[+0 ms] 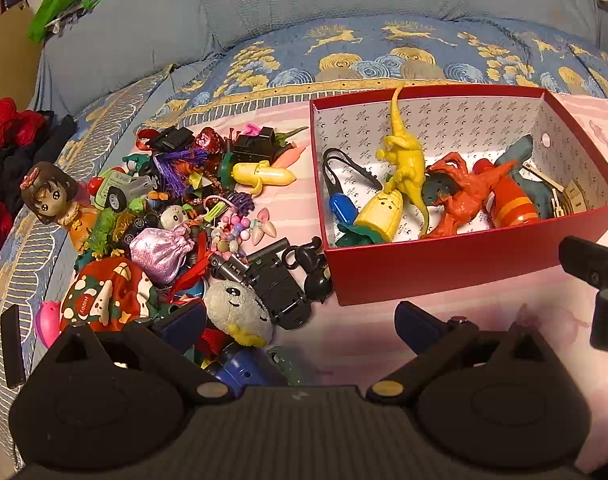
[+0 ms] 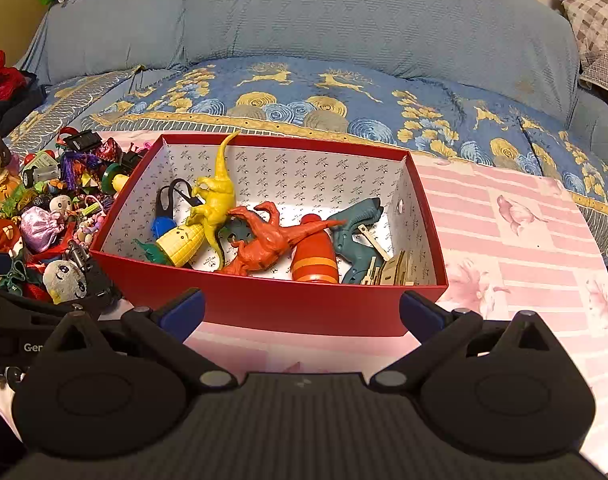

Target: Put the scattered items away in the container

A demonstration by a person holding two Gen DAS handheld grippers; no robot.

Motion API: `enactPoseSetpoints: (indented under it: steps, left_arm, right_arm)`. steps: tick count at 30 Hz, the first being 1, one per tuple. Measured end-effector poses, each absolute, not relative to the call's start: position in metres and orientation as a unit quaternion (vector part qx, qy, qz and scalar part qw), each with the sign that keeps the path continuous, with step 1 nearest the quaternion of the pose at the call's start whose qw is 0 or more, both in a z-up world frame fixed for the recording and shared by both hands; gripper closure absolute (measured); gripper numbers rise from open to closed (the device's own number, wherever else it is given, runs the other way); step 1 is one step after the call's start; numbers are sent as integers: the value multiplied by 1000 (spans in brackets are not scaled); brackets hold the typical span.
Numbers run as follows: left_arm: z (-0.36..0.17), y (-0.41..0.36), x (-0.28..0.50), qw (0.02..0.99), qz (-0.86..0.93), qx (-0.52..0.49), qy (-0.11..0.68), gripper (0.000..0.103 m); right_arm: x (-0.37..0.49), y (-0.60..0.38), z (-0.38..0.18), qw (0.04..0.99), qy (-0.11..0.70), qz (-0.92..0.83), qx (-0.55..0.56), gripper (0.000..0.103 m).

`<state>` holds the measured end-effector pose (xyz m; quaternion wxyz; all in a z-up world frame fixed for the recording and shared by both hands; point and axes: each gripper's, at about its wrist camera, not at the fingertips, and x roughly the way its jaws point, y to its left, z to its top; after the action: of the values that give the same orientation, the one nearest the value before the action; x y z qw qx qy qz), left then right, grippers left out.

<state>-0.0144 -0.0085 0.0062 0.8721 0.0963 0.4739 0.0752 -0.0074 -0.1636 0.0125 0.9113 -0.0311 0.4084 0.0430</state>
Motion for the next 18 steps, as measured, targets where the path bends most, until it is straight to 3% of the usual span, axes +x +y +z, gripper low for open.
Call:
enactPoseSetpoints:
  steps: [11,18]
  left_arm:
    - [10,3,-14,873,83,83,474,0]
    - [23,61,-16,874,134,23,467,0]
  right_arm:
    - [-6,-152,15,911,408,48,-41,2]
    - [1,-123,29,918,388,75,-44,2]
